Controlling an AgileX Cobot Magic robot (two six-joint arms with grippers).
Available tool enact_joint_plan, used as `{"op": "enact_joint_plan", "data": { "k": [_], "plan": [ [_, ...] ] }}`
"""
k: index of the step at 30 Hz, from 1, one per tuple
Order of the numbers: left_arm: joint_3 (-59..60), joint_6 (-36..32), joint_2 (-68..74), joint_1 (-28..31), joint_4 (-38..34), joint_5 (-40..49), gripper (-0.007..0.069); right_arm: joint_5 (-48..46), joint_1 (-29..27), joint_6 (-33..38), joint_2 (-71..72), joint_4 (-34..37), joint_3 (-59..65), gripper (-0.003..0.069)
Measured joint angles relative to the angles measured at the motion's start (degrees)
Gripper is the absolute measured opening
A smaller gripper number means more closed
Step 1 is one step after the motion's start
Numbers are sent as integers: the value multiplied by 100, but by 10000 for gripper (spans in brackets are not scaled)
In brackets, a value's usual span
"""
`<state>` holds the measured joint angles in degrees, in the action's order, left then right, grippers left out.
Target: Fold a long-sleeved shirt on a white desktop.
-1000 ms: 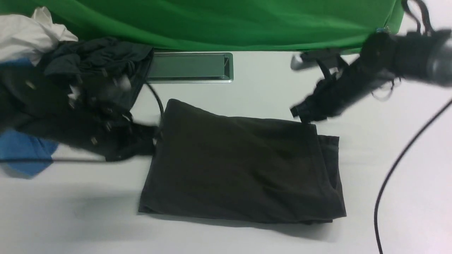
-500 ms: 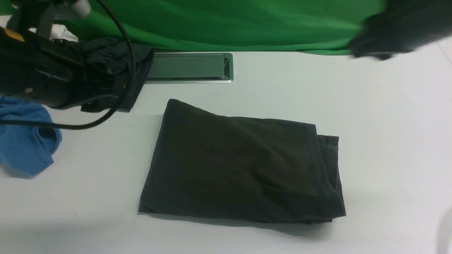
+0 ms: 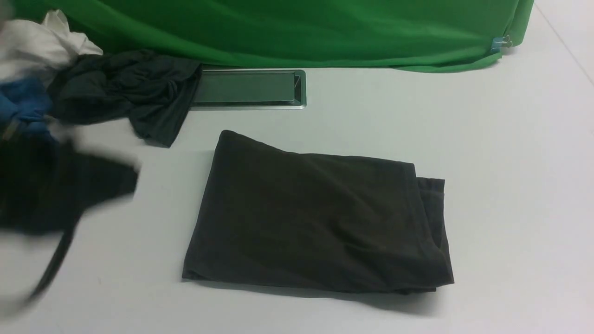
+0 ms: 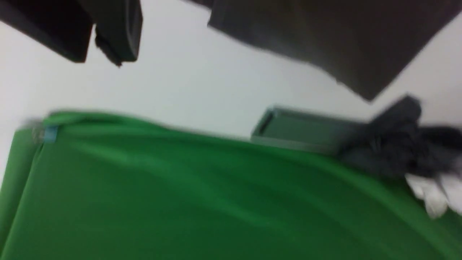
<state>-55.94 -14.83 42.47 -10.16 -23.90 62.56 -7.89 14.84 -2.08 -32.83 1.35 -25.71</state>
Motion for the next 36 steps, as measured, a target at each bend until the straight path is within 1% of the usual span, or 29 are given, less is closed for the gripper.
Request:
{"op": "enact_joint_plan", "data": {
  "k": [3,4,6,10,12,16,17,21,32,36],
  "plan": [
    [711,359,-983,0,-254,81,246,910,0,45,536,0,604,174],
    [750,376,-1043,0,-279,88,246,968,0,45,562,0,636,175],
    [1171,601,-1775,0,-667,160,246,1622,0,62,835,0,964,190],
    [1342,615,-2630,0,-1119,211,246,1948,71,73,995,0,1044,200],
    [1342,554,-2849,0,-1124,143,246,2001,90,73,1008,0,1051,202],
    [1342,-17,-3353,0,-1073,-794,246,2001,124,73,1012,0,1056,213],
    [1342,-29,-3364,0,-1073,-837,246,2001,124,73,1012,0,1056,214],
    [1342,-142,-3414,0,-1065,-1471,246,2001,124,73,1012,0,1058,220],
    [1342,-166,-3414,0,-1042,-1729,246,2001,128,73,1012,0,1058,234],
    [1349,-166,-3414,0,-697,-1903,246,1999,128,73,1012,0,1058,237]
  ]
}}
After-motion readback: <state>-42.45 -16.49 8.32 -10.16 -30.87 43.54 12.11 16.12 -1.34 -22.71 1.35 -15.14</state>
